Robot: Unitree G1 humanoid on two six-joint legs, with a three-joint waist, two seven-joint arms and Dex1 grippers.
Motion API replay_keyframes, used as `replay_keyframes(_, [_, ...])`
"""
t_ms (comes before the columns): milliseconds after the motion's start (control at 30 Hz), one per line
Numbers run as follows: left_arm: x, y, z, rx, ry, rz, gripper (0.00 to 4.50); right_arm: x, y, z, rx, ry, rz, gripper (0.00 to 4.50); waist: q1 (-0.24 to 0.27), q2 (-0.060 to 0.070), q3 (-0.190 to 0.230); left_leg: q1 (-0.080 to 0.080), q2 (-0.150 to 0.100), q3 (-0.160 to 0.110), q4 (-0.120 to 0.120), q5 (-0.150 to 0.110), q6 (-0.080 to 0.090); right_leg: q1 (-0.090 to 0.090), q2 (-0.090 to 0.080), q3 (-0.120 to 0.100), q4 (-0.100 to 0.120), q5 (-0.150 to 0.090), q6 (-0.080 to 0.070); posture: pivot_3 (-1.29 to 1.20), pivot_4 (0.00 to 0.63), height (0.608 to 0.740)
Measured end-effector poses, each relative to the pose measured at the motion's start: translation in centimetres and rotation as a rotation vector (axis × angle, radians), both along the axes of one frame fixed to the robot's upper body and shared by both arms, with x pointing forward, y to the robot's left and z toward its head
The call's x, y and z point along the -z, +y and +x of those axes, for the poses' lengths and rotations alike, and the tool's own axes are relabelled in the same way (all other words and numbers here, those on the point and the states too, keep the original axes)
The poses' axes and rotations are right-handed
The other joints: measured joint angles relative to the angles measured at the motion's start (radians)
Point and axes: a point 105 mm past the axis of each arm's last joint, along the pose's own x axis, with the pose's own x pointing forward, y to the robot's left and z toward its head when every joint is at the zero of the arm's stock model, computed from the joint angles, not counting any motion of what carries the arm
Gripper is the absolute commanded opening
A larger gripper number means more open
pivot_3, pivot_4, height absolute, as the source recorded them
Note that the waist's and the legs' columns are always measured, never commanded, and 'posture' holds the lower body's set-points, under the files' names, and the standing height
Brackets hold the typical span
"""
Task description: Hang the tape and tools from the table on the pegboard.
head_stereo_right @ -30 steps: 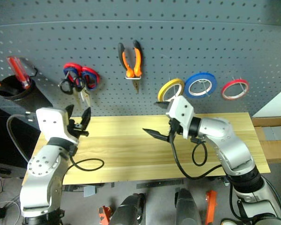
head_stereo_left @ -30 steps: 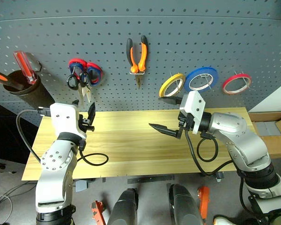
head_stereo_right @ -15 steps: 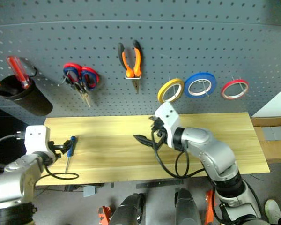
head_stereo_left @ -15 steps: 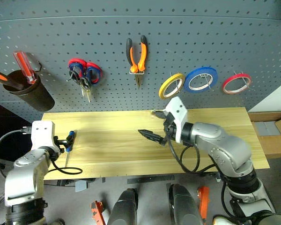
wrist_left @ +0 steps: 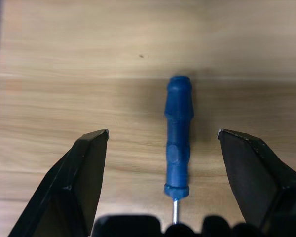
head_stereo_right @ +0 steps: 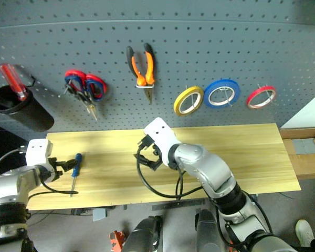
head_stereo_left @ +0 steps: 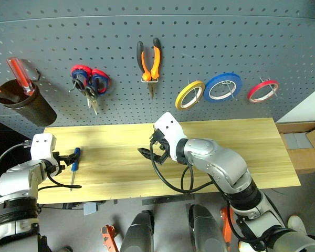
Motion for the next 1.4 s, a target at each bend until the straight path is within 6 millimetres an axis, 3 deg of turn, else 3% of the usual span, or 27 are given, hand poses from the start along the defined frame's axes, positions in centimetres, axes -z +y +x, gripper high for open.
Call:
replay_keyframes(133, [1.4,0.0,0.3,0.011,0.044,0.002,3.81,0.3,0.1,-0.2,-0.008,-0.003,-0.021,4.50,-0.004,-0.001,0.011,-0.001,0.000,0.000,0.000,0.000,0.000,-0.001,0.000,0.000,0.000,0.000,0.000,-0.05,0.401,0.740])
replay_keyframes(267, [1.4,-0.4,1.1,0.023,0.034,0.006,3.64,0.3,0.0,-0.3,-0.016,-0.006,-0.031,4.50,-0.008,-0.001,0.021,-0.001,0.000,0.001,0.000,0.000,0.000,-0.001,0.000,0.000,0.000,0.000,0.000,-0.06,0.411,0.740])
replay_keyframes(367, [1.4,-0.4,1.2,0.021,0.031,0.002,2.95,0.1,-0.1,-0.5,-0.021,-0.021,-0.040,4.50,-0.014,0.000,0.024,-0.001,0.000,0.001,0.000,0.000,0.000,-0.001,0.000,0.000,0.000,0.000,0.000,-0.07,0.411,0.740])
replay_keyframes(600, [1.7,0.2,0.6,-0.019,0.028,-0.003,0.49,-0.1,-0.1,-0.6,-0.031,-0.036,-0.048,4.50,-0.032,0.001,0.025,0.000,0.001,0.002,0.000,0.000,0.000,-0.002,0.000,0.000,0.001,0.000,0.000,-0.07,0.396,0.740])
replay_keyframes(800, [2.2,0.6,-1.1,-0.070,-0.038,0.041,0.45,-0.7,-0.6,-0.2,-0.007,-0.037,-0.020,4.50,-0.027,0.001,0.025,-0.001,0.006,0.001,-0.001,-0.001,0.000,-0.003,-0.001,0.000,0.000,0.000,0.000,-0.06,0.367,0.740])
replay_keyframes(967, [1.4,0.3,-2.3,-0.138,-0.211,0.082,0.45,-2.0,-1.5,0.3,-0.019,-0.093,0.020,4.50,-0.023,0.000,0.024,-0.001,0.006,0.001,-0.001,-0.001,-0.001,-0.003,-0.001,0.000,-0.001,0.000,0.000,-0.05,0.344,0.740])
replay_keyframes(1167, [-2.0,-1.7,-3.1,-0.067,-0.423,0.175,0.45,-3.9,-2.2,-0.4,-0.149,-0.184,0.073,4.50,-0.020,-0.002,0.023,-0.002,0.007,0.001,-0.001,-0.001,-0.001,-0.003,-0.001,-0.001,-0.002,0.000,0.000,-0.04,0.296,0.740])
replay_keyframes(1400, [-8.0,-3.9,-4.2,-0.028,-0.701,0.344,0.45,-5.1,-3.7,-1.4,-0.271,-0.185,0.090,4.50,-0.016,-0.007,0.012,-0.002,0.007,0.001,-0.001,-0.001,-0.001,-0.002,-0.001,-0.001,-0.003,0.000,0.000,0.01,0.224,0.740])
